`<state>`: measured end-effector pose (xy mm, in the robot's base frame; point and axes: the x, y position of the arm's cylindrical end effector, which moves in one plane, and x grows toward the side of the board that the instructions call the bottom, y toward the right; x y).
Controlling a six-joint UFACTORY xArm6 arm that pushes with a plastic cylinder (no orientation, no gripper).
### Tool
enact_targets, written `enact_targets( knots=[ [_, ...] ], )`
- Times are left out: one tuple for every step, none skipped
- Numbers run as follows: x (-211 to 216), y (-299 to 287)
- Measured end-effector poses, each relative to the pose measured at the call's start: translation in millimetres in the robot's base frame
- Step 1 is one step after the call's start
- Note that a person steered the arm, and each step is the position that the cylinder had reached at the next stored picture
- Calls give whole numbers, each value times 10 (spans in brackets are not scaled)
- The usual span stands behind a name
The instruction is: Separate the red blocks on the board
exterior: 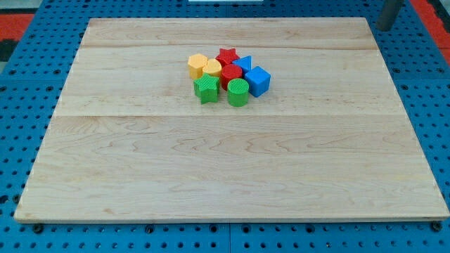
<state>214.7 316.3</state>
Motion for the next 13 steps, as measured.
enact_targets(
  knots=[
    [-107, -34],
    [-6, -160],
    [61, -484],
    [61, -484],
    [61, -484],
    [94, -484],
    [226, -405],
    [278, -371],
    [413, -326],
    [791, -210],
    [862, -64],
    [1615, -383],
    [2017, -1407]
  ],
)
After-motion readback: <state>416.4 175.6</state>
